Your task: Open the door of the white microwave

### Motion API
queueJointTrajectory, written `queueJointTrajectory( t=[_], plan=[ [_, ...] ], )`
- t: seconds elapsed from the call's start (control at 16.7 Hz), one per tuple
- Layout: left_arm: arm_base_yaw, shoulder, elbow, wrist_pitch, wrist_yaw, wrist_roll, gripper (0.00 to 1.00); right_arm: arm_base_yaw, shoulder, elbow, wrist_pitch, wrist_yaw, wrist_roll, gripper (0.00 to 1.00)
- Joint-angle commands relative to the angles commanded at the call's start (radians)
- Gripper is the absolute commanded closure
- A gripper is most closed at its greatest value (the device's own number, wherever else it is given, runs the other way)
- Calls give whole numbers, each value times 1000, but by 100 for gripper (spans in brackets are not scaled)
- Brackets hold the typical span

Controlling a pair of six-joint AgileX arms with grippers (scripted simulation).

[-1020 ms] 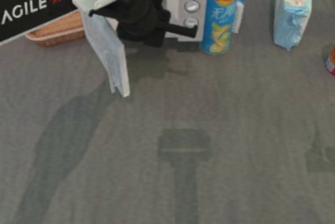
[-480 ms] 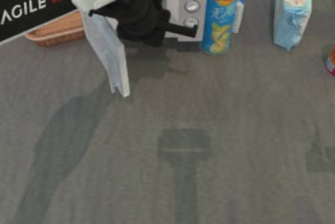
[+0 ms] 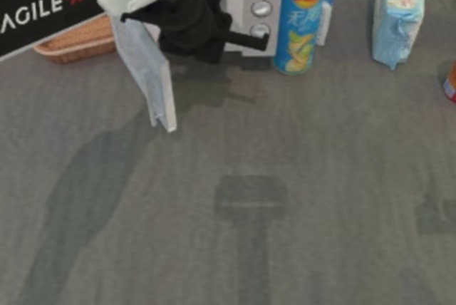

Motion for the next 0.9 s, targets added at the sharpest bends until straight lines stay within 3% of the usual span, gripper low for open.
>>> queueJointTrajectory(
  t=[0.42,0.6,0.9],
  plan=[
    [13,-9,-15,-6,23,37,100,0,0,0,0,0,0,0],
    [59,-44,-60,-19,94,170,100,0,0,0,0,0,0,0],
    [183,-145,-182,-48,274,553,100,0,0,0,0,0,0,0]
  ],
)
